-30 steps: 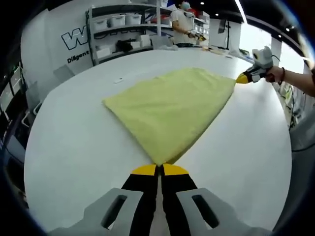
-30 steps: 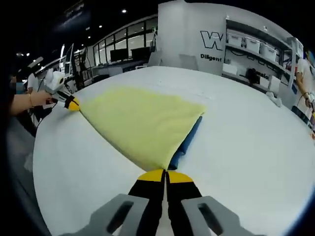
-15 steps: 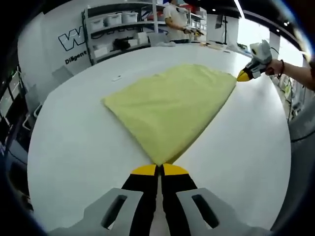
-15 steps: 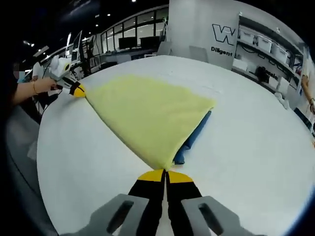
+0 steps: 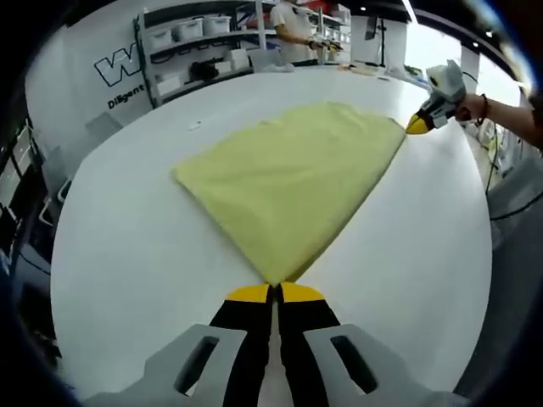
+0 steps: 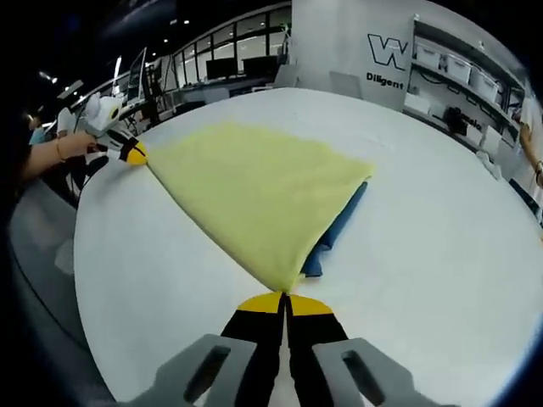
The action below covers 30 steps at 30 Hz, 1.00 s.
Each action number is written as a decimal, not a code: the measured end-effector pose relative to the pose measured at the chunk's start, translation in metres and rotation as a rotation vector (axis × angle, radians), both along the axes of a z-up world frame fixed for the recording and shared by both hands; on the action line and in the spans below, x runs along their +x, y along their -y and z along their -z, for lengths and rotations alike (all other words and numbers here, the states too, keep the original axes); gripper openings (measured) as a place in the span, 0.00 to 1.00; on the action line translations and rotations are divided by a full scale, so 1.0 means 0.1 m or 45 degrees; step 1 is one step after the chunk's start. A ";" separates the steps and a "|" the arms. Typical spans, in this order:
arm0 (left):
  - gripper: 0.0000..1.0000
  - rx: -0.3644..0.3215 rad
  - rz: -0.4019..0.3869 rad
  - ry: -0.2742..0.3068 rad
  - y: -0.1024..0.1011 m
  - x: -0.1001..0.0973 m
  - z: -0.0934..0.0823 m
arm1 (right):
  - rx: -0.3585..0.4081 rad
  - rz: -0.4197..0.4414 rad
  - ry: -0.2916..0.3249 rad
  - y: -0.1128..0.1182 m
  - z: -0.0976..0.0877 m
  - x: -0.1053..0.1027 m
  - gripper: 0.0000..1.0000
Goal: Fold the garment on the visible template until the final outline fits inside the template.
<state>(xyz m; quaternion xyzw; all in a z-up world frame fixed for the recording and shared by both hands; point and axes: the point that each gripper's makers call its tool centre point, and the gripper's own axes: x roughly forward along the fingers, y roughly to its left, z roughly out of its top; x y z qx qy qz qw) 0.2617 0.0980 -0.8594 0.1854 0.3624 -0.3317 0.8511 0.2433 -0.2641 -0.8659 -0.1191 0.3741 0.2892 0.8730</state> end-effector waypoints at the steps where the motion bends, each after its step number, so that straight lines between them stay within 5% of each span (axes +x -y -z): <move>1: 0.00 0.001 0.001 -0.001 -0.01 -0.03 0.00 | -0.002 -0.002 -0.001 0.00 0.00 -0.01 0.00; 9: 0.00 0.016 -0.007 -0.014 -0.11 -0.27 -0.01 | 0.004 -0.022 -0.025 -0.08 0.00 -0.19 0.00; 11: 0.00 0.107 -0.037 -0.009 -0.26 -0.30 -0.01 | -0.002 -0.022 -0.025 -0.09 0.00 -0.22 0.00; 23: 0.00 -0.013 -0.075 -0.044 -0.13 -0.46 -0.04 | -0.024 0.015 -0.015 -0.08 0.00 -0.22 0.00; 25: 0.00 -0.025 -0.075 -0.050 -0.11 -0.46 -0.05 | 0.039 0.086 -0.049 -0.11 -0.02 -0.22 0.00; 30: 0.03 -0.143 -0.198 -0.102 -0.13 -0.44 -0.11 | 0.200 0.195 0.008 -0.16 -0.21 -0.18 0.05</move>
